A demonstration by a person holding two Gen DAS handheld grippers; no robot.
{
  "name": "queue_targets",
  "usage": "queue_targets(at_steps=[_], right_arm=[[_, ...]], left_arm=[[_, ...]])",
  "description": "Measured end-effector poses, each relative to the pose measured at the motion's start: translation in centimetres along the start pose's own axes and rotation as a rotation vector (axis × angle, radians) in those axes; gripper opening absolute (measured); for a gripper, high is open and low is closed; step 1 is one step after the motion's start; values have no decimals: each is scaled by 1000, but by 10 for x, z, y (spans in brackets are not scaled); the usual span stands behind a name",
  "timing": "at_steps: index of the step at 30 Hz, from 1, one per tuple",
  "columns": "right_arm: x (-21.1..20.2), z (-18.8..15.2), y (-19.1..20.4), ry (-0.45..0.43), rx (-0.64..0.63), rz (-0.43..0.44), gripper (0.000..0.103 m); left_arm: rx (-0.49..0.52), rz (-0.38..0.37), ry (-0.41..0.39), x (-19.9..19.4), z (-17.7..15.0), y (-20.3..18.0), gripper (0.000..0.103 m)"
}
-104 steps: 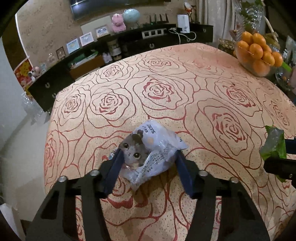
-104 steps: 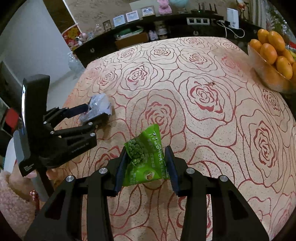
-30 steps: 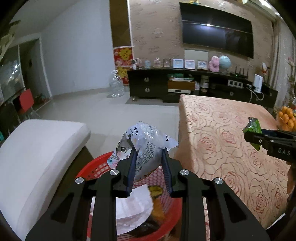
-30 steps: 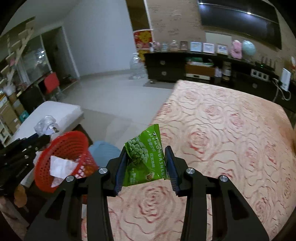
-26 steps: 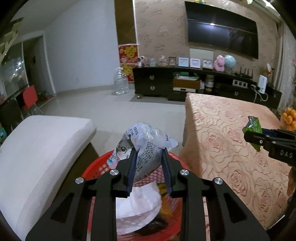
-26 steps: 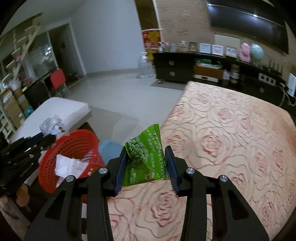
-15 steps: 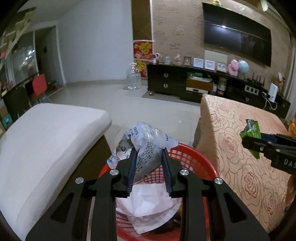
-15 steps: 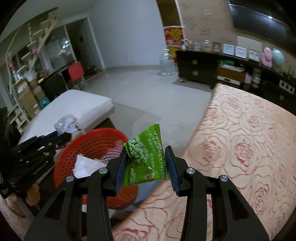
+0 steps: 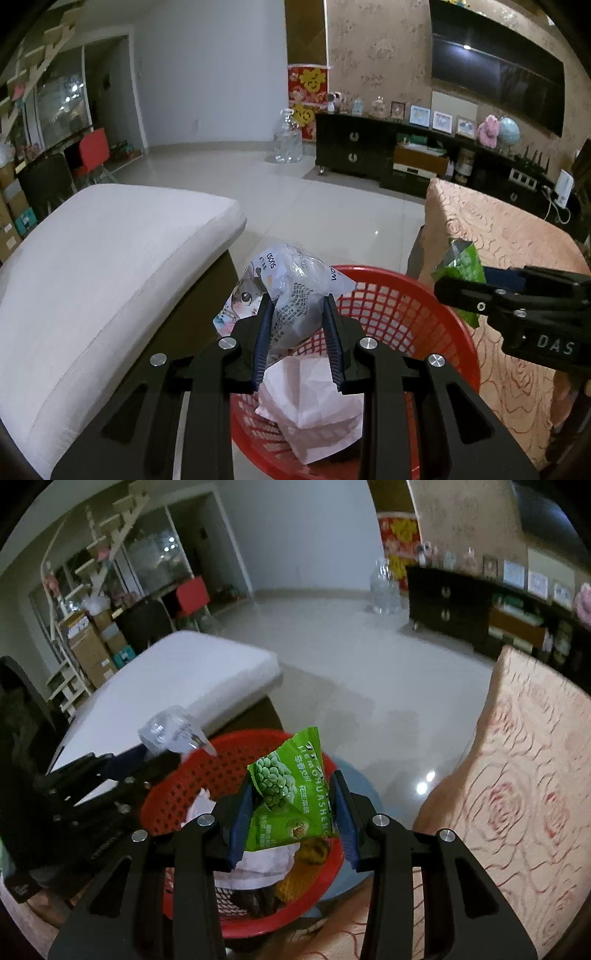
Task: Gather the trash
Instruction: 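Open both grippers over the red basket to drop wrapper and snack bag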
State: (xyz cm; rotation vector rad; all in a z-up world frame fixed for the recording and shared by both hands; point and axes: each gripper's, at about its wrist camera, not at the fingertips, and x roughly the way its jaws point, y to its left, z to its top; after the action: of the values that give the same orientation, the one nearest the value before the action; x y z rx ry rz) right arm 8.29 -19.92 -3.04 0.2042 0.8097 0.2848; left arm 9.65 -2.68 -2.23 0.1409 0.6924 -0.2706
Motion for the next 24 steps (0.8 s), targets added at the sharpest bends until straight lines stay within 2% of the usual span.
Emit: queue_targets(at_steps=[4, 6, 8, 9, 11, 14, 20, 24], right_arm=[[5, -2, 4, 27, 16, 59, 43], [4, -2, 8, 25, 23, 74, 57], [2, -3, 8, 23, 52, 95, 72], [0, -4, 7, 22, 75, 113, 73], [0, -4, 5, 26, 92, 130, 74], [-6, -4, 2, 17, 100, 119, 76], [-20, -4, 0, -28, 99, 86, 78], [-33, -5, 1, -76, 69, 48, 86]], left_arm=[[-12, -21, 19, 5, -1, 5, 27], [-11, -24, 24, 7, -1, 7, 28], [-19, -35, 24, 6, 0, 8, 35], [-24, -38, 22, 5, 0, 9, 39], [-36, -38, 9, 0, -1, 10, 59], [-37, -46, -14, -5, -2, 10, 71], [-10, -34, -89, -22, -1, 1, 89], [-5, 3, -141, -34, -2, -3, 90]])
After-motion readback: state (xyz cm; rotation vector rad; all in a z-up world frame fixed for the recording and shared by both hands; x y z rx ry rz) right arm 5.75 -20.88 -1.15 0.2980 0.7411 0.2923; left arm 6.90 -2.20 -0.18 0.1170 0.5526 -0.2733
